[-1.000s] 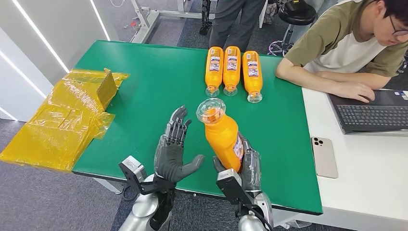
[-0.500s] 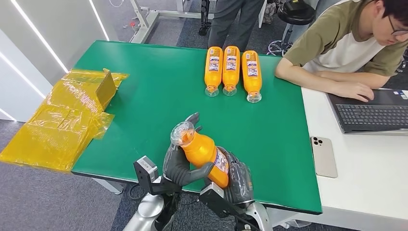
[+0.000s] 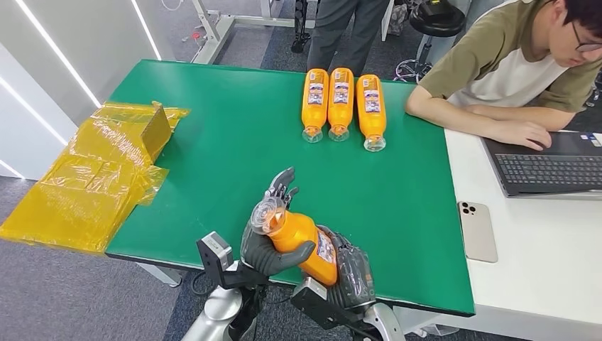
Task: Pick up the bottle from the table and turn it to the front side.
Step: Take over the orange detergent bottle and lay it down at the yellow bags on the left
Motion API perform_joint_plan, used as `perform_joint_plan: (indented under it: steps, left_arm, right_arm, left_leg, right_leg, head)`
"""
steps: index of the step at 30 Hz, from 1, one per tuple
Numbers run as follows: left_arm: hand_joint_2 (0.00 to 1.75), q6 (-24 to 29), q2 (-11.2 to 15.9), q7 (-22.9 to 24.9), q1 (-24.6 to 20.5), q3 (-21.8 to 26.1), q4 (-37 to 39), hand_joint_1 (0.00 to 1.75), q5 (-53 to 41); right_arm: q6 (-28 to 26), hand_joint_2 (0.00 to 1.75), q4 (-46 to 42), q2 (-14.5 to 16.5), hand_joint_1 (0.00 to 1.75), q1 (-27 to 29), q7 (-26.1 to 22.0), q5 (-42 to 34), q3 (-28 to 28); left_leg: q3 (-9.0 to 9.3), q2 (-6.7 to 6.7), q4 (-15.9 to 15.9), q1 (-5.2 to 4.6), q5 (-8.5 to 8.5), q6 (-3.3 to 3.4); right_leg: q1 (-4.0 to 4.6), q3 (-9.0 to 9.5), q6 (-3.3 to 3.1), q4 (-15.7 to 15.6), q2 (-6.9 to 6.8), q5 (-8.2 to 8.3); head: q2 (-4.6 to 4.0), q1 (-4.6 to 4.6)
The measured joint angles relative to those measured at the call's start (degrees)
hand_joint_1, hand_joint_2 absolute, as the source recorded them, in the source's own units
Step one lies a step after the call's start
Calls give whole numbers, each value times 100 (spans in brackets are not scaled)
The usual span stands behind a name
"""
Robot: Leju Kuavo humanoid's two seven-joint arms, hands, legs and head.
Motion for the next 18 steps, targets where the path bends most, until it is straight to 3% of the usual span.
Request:
perform_joint_plan:
  steps: [2,4,6,18]
  left_arm:
    - [175,-29,0,0,1,3,-13,69,9]
    - [175,-51,-1,0,2,4,-25,156,33]
    - [175,-81,-4,0,2,4,-29,175,81]
    - [175,-260,-7,69,7,2,-123,175,212]
  right_arm:
    - [20,175,0,0,175,-11,-22,36,-1]
    - [38,175,2,1,175,-28,-47,57,0]
    - [72,175,13,2,175,-68,-63,60,5]
    - [-67,175,120,9,174,-223,-143,79,18]
  left_leg:
    - [0,0,0,0,0,0]
    - [0,0,0,0,0,0]
    - [0,0,0,0,0,0]
    - [0,0,0,0,0,0]
  right_leg:
    - [0,0,0,0,0,0]
    - [0,1,0,0,0,0]
    - [0,1,0,0,0,0]
    - [0,0,0,0,0,0]
  head:
    - [0,-1]
    - [0,0]
    - [0,0]
    - [0,-1]
